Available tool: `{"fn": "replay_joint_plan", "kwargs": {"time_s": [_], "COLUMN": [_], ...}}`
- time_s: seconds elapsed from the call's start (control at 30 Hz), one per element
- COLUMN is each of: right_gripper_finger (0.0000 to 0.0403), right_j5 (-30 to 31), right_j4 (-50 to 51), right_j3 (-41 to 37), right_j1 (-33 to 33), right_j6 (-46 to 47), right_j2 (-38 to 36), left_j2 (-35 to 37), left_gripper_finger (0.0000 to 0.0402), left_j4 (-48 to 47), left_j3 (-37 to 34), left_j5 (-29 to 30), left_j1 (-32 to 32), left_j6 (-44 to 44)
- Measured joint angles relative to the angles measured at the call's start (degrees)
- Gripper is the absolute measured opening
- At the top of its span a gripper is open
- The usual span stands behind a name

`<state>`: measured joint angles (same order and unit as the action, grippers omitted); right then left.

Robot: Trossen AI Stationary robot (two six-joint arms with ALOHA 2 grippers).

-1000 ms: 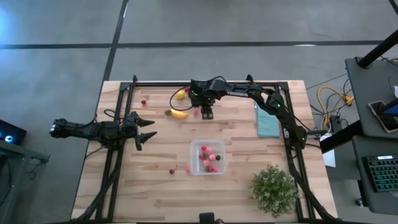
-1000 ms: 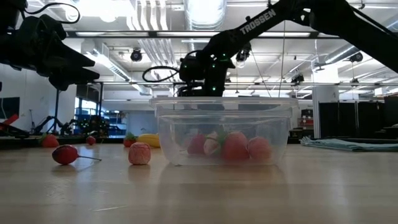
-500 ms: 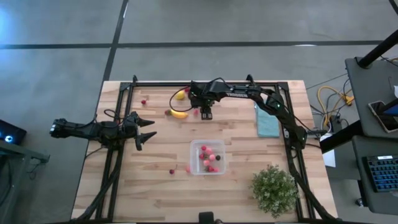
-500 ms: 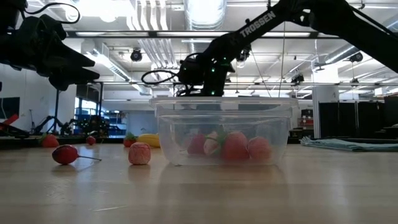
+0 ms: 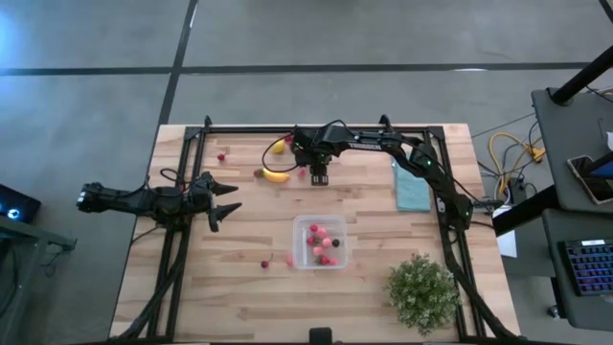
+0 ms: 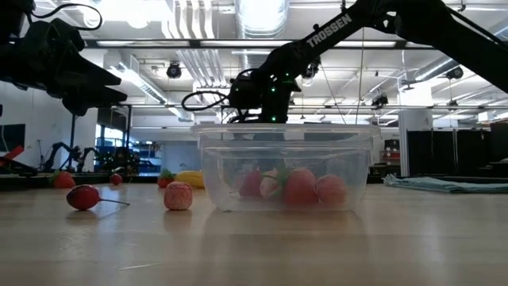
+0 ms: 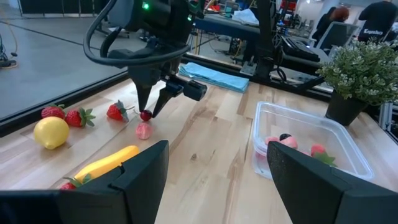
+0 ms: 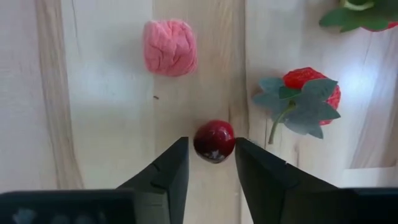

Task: Pick and placing Produce into tupperware
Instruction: Put the dark red cherry into the transparent bin

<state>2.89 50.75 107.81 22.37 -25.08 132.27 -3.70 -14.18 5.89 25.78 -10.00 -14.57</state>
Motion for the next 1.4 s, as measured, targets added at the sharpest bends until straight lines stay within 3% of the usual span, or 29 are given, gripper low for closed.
{"fn": "replay_joint_plan", "kwargs": {"time_s": [0.43, 0.8, 1.07, 1.4], "right_gripper_finger": [0.0129, 0.0067, 0.006, 0.0059], "right_j5": [0.21, 1.06, 1.71, 1.88], "right_j4": [-0.02, 0.0, -0.03, 8.07], "right_j3": [0.0, 0.0, 0.0, 6.46], "right_j1": [-0.11, -0.11, -0.11, -0.81], "right_j6": [0.5, -0.32, -0.21, 9.08], "right_j2": [0.0, 0.0, 0.0, -2.2], "left_j2": [0.11, 0.04, 0.0, -0.13], "left_gripper_finger": [0.0258, 0.0258, 0.0258, 0.0258], "left_j4": [-0.01, -0.02, -0.02, -0.06], "left_j3": [0.02, 0.01, 0.0, 0.02], "left_j5": [0.02, 0.01, 0.01, 0.02], "left_j1": [0.0, 0.0, 0.0, 0.0], "left_j6": [0.0, -0.01, 0.0, -0.02]}}
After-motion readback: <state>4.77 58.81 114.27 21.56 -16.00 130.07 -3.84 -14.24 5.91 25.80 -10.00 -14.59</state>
